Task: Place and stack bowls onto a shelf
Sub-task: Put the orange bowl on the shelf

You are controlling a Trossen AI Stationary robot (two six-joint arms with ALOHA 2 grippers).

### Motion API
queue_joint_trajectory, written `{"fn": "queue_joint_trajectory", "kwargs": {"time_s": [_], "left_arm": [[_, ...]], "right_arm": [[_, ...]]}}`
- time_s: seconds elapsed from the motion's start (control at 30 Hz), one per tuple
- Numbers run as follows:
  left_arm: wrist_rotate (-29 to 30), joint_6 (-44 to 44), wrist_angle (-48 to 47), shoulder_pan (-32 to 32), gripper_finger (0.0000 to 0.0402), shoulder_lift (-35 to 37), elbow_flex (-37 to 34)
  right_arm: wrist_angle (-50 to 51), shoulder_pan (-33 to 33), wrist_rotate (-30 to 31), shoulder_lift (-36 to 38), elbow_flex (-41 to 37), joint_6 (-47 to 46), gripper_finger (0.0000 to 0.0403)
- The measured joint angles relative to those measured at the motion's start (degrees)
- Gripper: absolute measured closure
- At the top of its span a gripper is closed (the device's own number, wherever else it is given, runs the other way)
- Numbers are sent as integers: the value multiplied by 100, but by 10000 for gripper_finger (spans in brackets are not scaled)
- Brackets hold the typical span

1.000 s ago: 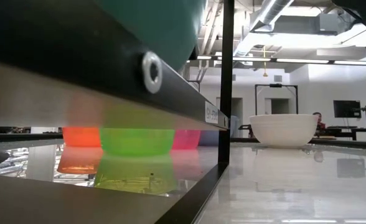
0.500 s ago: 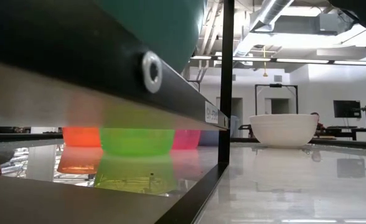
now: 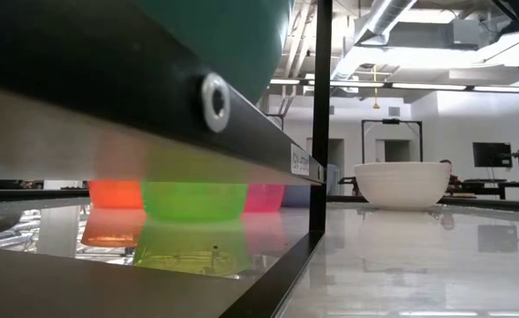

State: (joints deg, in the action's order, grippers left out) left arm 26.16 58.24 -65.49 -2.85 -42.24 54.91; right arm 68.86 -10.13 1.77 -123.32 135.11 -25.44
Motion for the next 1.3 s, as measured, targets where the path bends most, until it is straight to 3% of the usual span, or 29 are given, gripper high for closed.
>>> {"fn": "queue_joint_trajectory", "kwargs": {"time_s": [0.17, 0.4, 0.53, 0.73, 1.07, 1.3], "left_arm": [[-542, -814, 739, -3, 111, -789, -290], [-16, -890, 462, 180, 111, -2165, -301], [-286, -1182, 523, 593, 111, -2547, -301], [-1553, -1889, 759, 1075, 111, -2088, -64], [-1561, -1619, 575, 1364, 111, -612, 241], [-1492, -1162, 283, 1359, 111, -193, 202]], "right_arm": [[342, 289, 166, 308, -4, 13, 202], [713, 500, 318, 352, -9, 1, 202], [822, 485, 318, 349, -9, 38, 202], [622, 404, 859, 195, -13, 1108, 202], [-1322, 503, 857, -1061, -39, 1966, 202], [-2505, 707, 719, -1767, -37, 2485, 202]]}}
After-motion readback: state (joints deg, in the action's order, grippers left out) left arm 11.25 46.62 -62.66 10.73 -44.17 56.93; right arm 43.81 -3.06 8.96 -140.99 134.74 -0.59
